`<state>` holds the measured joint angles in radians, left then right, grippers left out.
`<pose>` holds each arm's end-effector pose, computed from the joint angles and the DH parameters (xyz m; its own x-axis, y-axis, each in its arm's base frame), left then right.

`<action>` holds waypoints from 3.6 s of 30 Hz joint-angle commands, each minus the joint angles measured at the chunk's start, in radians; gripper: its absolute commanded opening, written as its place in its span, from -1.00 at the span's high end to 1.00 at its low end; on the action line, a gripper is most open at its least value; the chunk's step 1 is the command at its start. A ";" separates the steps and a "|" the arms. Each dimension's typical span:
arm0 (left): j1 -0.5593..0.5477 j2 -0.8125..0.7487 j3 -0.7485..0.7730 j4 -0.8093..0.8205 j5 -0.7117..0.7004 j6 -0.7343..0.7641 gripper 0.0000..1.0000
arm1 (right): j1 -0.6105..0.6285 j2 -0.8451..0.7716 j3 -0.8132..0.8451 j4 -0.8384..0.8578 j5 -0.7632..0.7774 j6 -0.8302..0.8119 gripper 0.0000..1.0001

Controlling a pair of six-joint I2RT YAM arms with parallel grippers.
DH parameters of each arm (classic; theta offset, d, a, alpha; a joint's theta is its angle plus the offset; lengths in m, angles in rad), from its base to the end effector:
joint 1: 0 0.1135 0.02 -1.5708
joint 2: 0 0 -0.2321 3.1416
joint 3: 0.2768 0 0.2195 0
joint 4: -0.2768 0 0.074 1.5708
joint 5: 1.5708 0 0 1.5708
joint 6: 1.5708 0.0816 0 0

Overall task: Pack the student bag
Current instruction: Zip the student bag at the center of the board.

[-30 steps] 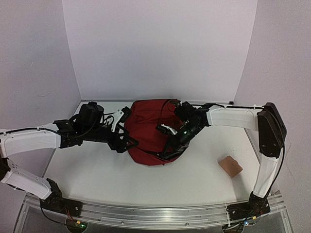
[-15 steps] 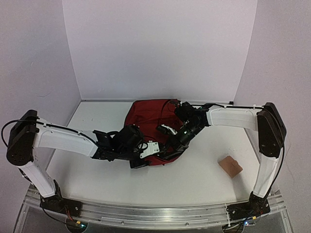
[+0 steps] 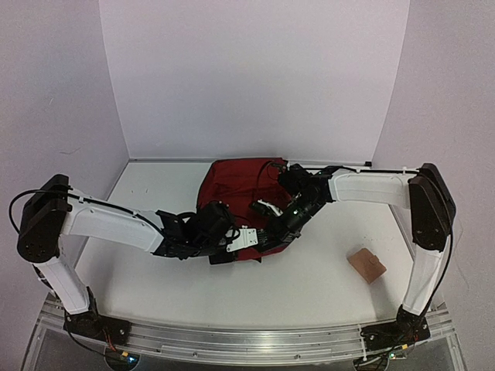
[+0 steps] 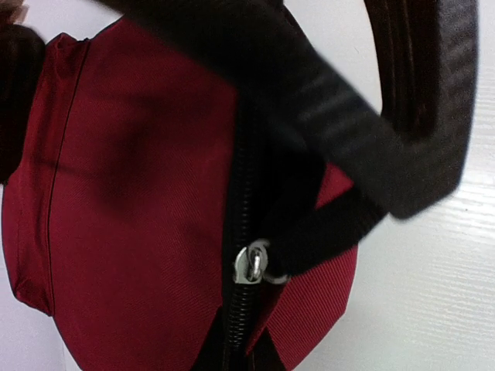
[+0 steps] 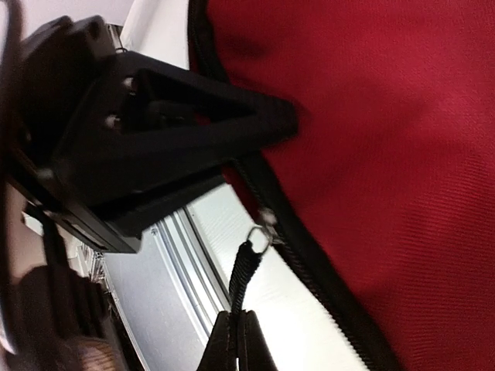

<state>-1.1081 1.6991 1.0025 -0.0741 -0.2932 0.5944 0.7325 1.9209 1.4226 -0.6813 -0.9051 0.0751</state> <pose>0.1815 -0.3110 0.1483 0.1703 0.8597 -0.4816 0.8072 0.1586 0.5686 0.2256 0.2892 0.1683 -0.7331 -0.5971 -0.3257 -0.5826 0.3043 0.7536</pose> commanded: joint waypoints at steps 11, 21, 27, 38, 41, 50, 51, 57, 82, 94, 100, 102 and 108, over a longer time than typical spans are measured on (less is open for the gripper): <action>0.016 -0.312 -0.203 -0.100 -0.167 -0.093 1.00 | -0.170 -0.103 -0.112 -0.086 0.068 -0.105 1.00; 0.033 -0.345 -0.146 -0.167 -0.087 -0.169 0.19 | -0.181 -0.076 -0.060 -0.112 0.036 -0.149 1.00; -0.020 -0.209 0.006 -0.220 0.002 -0.207 -0.08 | -0.101 -0.055 -0.024 -0.106 0.003 -0.132 1.00; -0.078 0.031 0.189 -0.168 0.068 -0.190 -0.17 | -0.050 -0.059 -0.010 -0.084 -0.021 -0.093 1.00; -0.077 0.063 0.208 -0.174 0.060 -0.188 0.19 | -0.056 -0.064 -0.010 -0.084 -0.008 -0.096 1.00; -0.078 0.003 0.162 -0.239 -0.032 -0.264 1.00 | -0.186 -0.077 -0.035 -0.092 0.085 -0.151 1.00; -0.078 -0.009 0.152 -0.246 -0.039 -0.270 1.00 | -0.200 -0.075 -0.038 -0.095 0.095 -0.158 1.00; -0.078 -0.087 0.087 -0.284 -0.055 -0.310 1.00 | -0.268 -0.030 -0.002 -0.105 0.159 -0.209 1.00; -0.091 -0.198 -0.046 -0.373 -0.014 -0.386 1.00 | -0.342 0.240 0.205 -0.106 0.261 -0.237 1.00; -0.102 0.030 0.104 -0.258 -0.025 -0.386 1.00 | -0.443 0.269 0.363 -0.106 0.293 -0.182 1.00; -0.102 0.082 0.120 -0.196 -0.010 -0.311 1.00 | -0.443 0.158 0.197 -0.106 0.277 -0.218 1.00; -0.097 0.054 0.081 -0.200 -0.045 -0.325 1.00 | -0.444 0.117 0.119 -0.105 0.275 -0.240 1.00; 0.001 -0.088 -0.029 -0.248 -0.138 -0.493 1.00 | -0.431 0.064 -0.062 -0.079 0.143 -0.237 1.00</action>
<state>-1.1739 1.7328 1.0531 -0.1822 -0.3448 0.2079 0.3193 2.0341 1.4411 -0.7790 -0.7792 -0.1544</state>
